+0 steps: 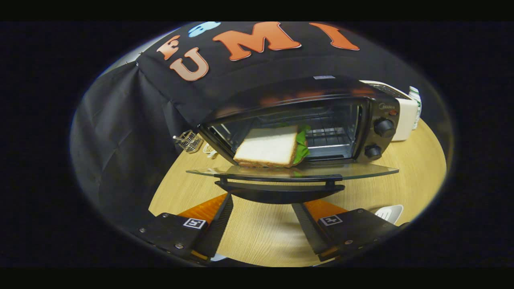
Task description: Open the toaster oven, put the food inside, and close the toaster oven door.
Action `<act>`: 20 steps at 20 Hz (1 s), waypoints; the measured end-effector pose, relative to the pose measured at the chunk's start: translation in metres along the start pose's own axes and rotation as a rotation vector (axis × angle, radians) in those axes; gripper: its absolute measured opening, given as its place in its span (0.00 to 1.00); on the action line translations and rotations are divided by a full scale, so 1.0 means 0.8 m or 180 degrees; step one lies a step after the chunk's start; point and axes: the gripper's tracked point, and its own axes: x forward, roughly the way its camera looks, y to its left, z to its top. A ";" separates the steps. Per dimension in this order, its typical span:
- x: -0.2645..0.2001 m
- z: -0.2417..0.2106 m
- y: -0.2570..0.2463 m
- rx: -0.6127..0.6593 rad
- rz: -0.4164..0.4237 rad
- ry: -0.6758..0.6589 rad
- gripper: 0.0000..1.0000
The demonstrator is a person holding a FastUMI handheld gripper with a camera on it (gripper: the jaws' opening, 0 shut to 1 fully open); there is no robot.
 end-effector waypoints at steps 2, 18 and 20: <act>0.005 0.017 -0.002 -0.0034 -0.0022 -0.0012 0.87; -0.078 0.141 -0.010 -0.0246 -0.0093 -0.0728 0.87; -0.117 0.171 -0.013 -0.0408 -0.0148 -0.0979 0.87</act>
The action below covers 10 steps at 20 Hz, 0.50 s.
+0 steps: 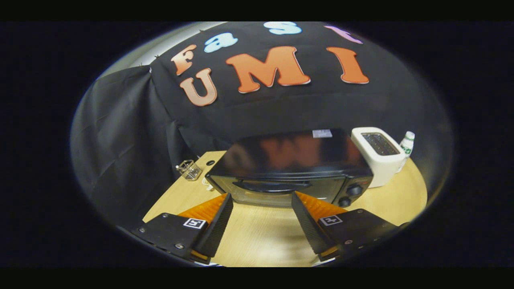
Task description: Open the toaster oven, put the food inside, and close the toaster oven door.
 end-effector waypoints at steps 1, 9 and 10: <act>-0.018 0.028 -0.006 -0.0093 -0.0032 -0.0172 0.88; -0.161 0.217 -0.049 -0.0503 -0.0430 -0.1433 0.95; -0.179 0.234 -0.052 -0.0540 -0.0484 -0.1551 0.95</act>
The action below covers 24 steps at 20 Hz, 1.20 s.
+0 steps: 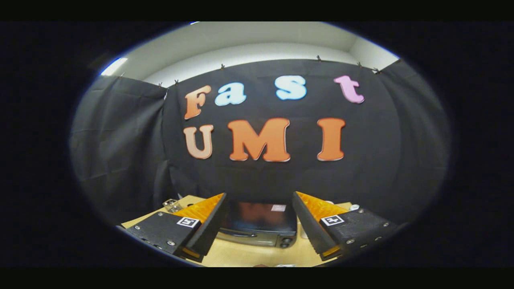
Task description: Open the toaster oven, put the food inside, and close the toaster oven door.
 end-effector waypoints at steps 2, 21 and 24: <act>-0.015 0.040 -0.020 -0.0083 -0.0116 -0.0198 0.95; -0.101 0.123 -0.102 -0.0199 -0.0632 -0.0818 0.95; -0.096 0.116 -0.093 -0.0251 -0.0591 -0.0782 0.95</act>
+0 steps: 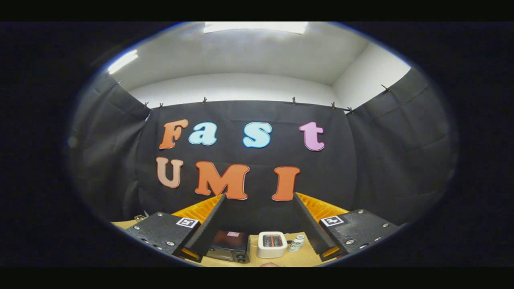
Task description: Open the toaster oven, put the food inside, and close the toaster oven door.
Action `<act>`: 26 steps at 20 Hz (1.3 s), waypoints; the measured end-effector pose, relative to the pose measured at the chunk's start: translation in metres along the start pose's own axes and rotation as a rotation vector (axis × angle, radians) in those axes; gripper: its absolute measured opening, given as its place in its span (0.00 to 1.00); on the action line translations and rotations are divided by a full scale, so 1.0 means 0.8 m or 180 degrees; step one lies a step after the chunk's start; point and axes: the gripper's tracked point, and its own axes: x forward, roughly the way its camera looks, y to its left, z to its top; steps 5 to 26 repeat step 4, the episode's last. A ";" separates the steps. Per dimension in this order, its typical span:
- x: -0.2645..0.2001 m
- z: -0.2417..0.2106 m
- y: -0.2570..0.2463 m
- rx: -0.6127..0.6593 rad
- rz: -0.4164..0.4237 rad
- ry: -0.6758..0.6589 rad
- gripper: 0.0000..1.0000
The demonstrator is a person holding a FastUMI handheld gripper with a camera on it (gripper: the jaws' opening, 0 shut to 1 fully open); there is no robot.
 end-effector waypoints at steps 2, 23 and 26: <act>0.003 -0.004 0.007 -0.0004 0.0035 0.0015 0.95; 0.005 -0.005 0.013 -0.0010 0.0071 0.0016 0.95; 0.005 -0.005 0.013 -0.0010 0.0071 0.0016 0.95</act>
